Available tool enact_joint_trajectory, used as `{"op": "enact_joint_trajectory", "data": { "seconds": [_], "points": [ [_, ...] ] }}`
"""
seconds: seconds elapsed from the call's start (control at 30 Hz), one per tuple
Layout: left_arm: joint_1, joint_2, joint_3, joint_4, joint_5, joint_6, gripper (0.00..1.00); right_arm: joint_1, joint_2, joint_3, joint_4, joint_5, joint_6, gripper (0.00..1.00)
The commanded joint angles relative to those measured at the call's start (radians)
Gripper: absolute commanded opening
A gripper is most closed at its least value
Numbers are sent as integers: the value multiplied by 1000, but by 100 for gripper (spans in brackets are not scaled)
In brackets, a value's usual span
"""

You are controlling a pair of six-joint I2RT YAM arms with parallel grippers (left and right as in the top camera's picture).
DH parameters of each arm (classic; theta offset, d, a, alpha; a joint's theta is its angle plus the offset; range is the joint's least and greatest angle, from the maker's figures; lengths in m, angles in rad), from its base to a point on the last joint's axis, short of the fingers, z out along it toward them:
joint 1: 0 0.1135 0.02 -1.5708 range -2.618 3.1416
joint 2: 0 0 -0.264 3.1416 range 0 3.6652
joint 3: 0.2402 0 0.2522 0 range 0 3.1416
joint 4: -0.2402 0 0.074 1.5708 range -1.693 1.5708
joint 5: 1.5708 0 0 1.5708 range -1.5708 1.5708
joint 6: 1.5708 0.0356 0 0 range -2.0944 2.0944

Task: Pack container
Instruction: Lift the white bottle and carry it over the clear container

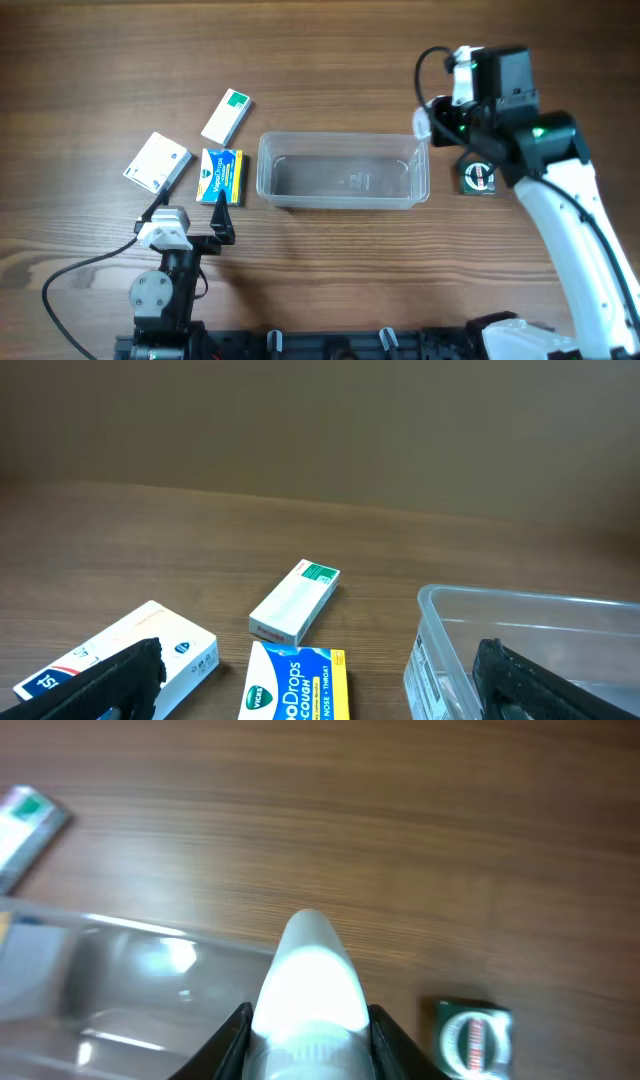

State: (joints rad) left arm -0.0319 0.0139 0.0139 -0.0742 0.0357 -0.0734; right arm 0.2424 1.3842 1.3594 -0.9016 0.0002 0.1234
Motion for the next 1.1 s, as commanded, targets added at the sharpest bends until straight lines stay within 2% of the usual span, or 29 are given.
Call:
{"op": "enact_joint_trajectory", "data": {
  "seconds": [0.0, 0.17, 0.53, 0.73, 0.9, 1.07],
  "points": [
    [-5, -7, -8, 2, 16, -10, 100, 58, -55, 29, -8, 8, 89, 9],
    [-5, -7, -8, 2, 16, -10, 100, 95, -28, 28, -105, 79, 168, 8],
    [-5, -7, -8, 2, 16, -10, 100, 210, 134, 26, -105, 95, 246, 8],
    [-5, -7, -8, 2, 16, -10, 100, 220, 234, 26, -105, 213, 243, 9],
    [-5, -7, -8, 2, 16, -10, 100, 220, 262, 24, -87, 233, 245, 8],
    [-5, -7, -8, 2, 16, -10, 100, 220, 262, -34, 5, 233, 246, 8]
  ]
}}
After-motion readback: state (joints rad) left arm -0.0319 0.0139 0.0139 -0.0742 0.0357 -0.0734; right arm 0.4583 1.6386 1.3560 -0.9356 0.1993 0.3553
